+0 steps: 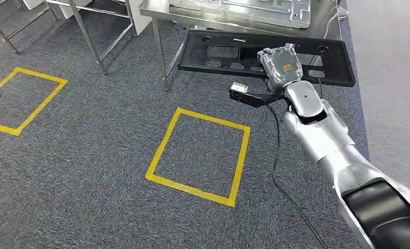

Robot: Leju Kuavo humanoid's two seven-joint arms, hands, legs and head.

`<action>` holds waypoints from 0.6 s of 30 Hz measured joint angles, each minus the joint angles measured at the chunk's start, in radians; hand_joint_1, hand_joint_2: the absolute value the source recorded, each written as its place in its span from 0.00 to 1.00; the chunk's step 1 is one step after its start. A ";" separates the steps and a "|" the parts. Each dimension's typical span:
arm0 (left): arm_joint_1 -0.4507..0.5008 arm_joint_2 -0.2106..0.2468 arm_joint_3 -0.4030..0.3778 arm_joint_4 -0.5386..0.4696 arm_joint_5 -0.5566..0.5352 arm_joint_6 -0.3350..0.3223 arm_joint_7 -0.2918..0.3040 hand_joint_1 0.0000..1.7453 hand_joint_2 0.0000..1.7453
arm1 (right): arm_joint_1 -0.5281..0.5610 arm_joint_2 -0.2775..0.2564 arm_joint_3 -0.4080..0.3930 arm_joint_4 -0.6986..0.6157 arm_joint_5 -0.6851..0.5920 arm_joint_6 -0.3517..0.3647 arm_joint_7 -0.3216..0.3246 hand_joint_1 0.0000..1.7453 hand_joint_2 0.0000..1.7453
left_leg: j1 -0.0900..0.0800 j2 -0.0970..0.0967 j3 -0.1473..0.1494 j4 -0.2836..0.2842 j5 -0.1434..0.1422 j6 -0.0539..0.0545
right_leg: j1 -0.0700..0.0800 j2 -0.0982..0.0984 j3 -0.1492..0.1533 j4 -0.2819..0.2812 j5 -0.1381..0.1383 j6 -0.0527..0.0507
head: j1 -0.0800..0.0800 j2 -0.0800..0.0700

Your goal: Take the parts from the cabinet and place them on the table.

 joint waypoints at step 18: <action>0.001 0.016 0.023 0.000 0.021 -0.026 0.008 0.00 1.00 | 0.004 0.095 0.027 0.014 0.034 0.000 0.032 1.00 1.00 | 0.009 0.004 -0.133 0.202 -0.107 -0.060 | 0.004 0.001 0.183 -0.299 0.120 -0.050 | 0.001 0.000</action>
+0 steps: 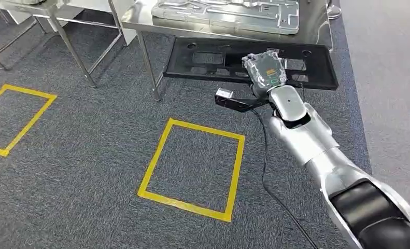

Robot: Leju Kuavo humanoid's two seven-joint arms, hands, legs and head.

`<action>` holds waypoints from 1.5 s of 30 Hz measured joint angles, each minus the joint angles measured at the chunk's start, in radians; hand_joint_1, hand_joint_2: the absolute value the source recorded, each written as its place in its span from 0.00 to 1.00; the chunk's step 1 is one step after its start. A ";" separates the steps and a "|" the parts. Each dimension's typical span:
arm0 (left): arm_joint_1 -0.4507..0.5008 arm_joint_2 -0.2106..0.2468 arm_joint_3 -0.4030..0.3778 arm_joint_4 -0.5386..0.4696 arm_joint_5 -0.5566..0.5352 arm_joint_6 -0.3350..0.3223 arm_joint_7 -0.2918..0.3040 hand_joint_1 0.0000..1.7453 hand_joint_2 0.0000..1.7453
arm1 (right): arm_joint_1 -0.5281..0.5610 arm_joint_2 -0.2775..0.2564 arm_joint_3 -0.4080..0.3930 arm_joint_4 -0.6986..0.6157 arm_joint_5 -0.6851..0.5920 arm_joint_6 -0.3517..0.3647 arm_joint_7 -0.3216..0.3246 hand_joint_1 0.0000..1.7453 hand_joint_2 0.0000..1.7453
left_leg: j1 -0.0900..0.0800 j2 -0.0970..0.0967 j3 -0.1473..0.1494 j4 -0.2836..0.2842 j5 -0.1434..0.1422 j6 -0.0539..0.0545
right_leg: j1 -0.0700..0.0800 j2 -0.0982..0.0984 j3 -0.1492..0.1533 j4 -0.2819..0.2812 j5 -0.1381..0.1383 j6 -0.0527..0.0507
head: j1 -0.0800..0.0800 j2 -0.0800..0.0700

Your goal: Take the parts from the cabinet and place them on the table.

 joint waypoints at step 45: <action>0.008 0.016 0.008 0.002 -0.008 0.001 -0.013 0.00 1.00 | -0.062 0.037 0.064 0.068 -0.014 0.004 -0.004 1.00 1.00 | -0.004 -0.027 0.133 -0.160 0.070 0.055 | 0.005 -0.007 -0.193 0.246 -0.086 0.036 | 0.003 0.000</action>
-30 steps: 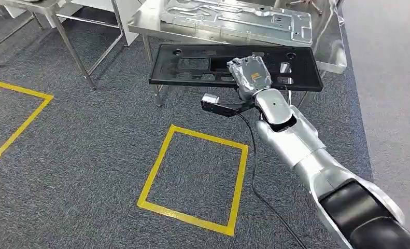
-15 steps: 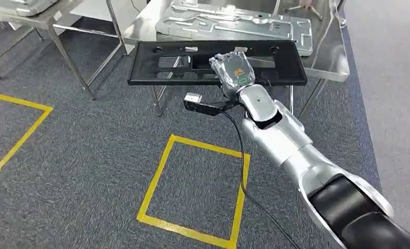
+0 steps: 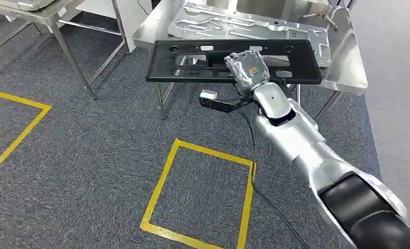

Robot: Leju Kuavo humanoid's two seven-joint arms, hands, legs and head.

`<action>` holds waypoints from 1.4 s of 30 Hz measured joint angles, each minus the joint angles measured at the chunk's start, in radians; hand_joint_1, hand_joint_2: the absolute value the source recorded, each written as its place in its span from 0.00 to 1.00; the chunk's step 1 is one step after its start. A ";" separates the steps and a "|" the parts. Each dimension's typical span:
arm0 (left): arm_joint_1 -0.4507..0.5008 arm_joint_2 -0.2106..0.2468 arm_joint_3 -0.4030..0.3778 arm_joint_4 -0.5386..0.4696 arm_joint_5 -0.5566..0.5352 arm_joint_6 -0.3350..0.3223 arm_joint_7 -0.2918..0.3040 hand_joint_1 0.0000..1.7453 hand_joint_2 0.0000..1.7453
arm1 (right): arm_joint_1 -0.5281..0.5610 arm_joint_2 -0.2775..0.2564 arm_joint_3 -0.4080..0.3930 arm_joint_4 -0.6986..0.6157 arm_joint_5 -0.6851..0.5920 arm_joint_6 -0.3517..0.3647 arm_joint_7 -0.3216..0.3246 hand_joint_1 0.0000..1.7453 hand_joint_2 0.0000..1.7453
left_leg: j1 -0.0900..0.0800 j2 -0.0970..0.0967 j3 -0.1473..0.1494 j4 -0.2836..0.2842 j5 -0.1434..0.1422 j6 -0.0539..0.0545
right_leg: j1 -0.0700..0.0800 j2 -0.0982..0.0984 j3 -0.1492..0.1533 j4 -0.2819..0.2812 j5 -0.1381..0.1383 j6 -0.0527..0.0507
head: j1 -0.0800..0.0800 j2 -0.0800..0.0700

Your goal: Take the parts from the cabinet and place them on the table.

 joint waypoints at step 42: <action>0.014 -0.052 -0.002 0.002 -0.033 -0.005 -0.059 0.00 1.00 | 0.044 -0.213 -0.072 -0.040 -0.015 0.012 0.010 1.00 1.00 | 0.011 0.012 -0.024 0.218 -0.117 -0.055 | 0.006 0.001 0.118 -0.244 0.141 -0.047 | 0.005 0.000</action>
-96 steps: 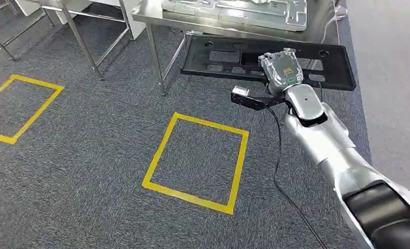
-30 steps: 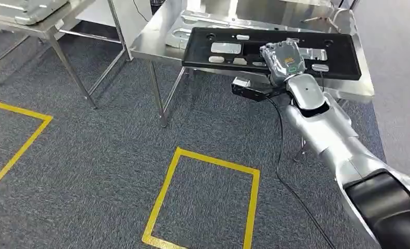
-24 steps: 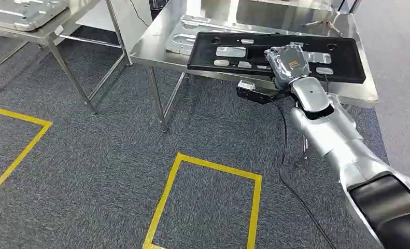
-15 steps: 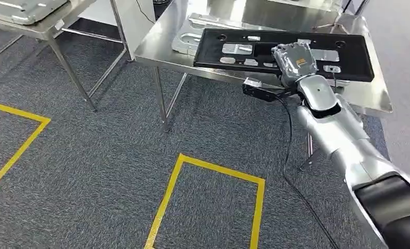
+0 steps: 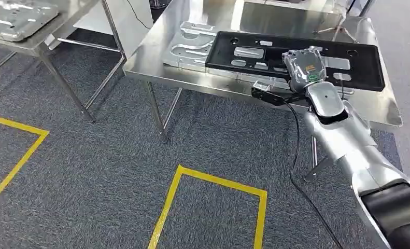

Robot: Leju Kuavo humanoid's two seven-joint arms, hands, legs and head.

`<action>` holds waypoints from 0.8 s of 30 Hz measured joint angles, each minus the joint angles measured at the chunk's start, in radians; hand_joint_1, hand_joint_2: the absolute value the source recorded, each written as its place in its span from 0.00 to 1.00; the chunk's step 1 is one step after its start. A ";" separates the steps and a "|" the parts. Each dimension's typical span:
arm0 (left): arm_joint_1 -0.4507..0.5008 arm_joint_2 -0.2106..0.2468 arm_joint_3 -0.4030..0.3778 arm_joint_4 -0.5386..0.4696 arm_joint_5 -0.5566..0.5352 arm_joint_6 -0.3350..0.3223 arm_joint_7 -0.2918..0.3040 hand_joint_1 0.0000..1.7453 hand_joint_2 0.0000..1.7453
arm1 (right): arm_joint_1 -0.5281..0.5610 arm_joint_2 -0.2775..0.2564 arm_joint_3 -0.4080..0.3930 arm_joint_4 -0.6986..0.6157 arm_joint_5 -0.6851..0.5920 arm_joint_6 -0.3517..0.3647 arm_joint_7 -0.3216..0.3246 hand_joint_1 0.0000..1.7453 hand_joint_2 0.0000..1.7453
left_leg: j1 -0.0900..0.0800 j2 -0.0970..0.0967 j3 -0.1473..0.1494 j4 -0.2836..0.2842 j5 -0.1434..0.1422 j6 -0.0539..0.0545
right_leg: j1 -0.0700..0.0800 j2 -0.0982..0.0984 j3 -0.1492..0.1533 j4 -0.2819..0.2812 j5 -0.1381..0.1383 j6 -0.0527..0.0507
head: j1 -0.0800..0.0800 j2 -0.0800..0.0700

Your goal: Take the parts from the cabinet and place them on the table.

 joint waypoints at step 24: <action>-0.025 0.019 0.000 -0.002 -0.013 0.002 0.052 0.00 1.00 | -0.025 0.173 0.027 0.113 0.037 -0.015 -0.025 1.00 1.00 | 0.007 -0.009 0.096 -0.256 0.082 0.007 | -0.027 -0.010 -0.044 0.008 0.032 0.069 | 0.002 0.000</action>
